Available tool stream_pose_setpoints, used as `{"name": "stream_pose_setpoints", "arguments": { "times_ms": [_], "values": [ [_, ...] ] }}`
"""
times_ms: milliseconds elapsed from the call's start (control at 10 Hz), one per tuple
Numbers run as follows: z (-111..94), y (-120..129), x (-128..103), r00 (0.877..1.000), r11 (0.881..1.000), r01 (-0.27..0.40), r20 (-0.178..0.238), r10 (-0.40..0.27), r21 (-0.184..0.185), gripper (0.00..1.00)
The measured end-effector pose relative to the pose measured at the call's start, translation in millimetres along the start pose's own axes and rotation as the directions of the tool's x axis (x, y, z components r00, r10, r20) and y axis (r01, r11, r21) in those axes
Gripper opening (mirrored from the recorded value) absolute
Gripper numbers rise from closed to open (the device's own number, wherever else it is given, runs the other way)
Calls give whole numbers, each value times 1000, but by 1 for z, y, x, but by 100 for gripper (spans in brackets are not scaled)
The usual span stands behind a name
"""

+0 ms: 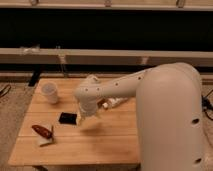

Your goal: Push the eraser across the table

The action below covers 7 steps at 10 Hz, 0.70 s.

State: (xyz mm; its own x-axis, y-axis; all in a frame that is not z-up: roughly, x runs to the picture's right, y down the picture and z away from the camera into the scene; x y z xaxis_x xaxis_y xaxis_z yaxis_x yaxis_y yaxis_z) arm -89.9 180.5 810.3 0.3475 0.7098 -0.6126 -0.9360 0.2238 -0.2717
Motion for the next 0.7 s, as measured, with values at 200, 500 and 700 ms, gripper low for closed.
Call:
{"name": "stream_pose_setpoints", "arguments": {
  "times_ms": [200, 500, 700],
  "values": [
    [12, -20, -1, 999, 997, -45, -5, 46, 66, 79],
    [16, -45, -6, 994, 989, -110, 5, 110, 103, 79],
    [19, -55, -10, 991, 985, -135, 11, 134, 111, 79]
  ]
}}
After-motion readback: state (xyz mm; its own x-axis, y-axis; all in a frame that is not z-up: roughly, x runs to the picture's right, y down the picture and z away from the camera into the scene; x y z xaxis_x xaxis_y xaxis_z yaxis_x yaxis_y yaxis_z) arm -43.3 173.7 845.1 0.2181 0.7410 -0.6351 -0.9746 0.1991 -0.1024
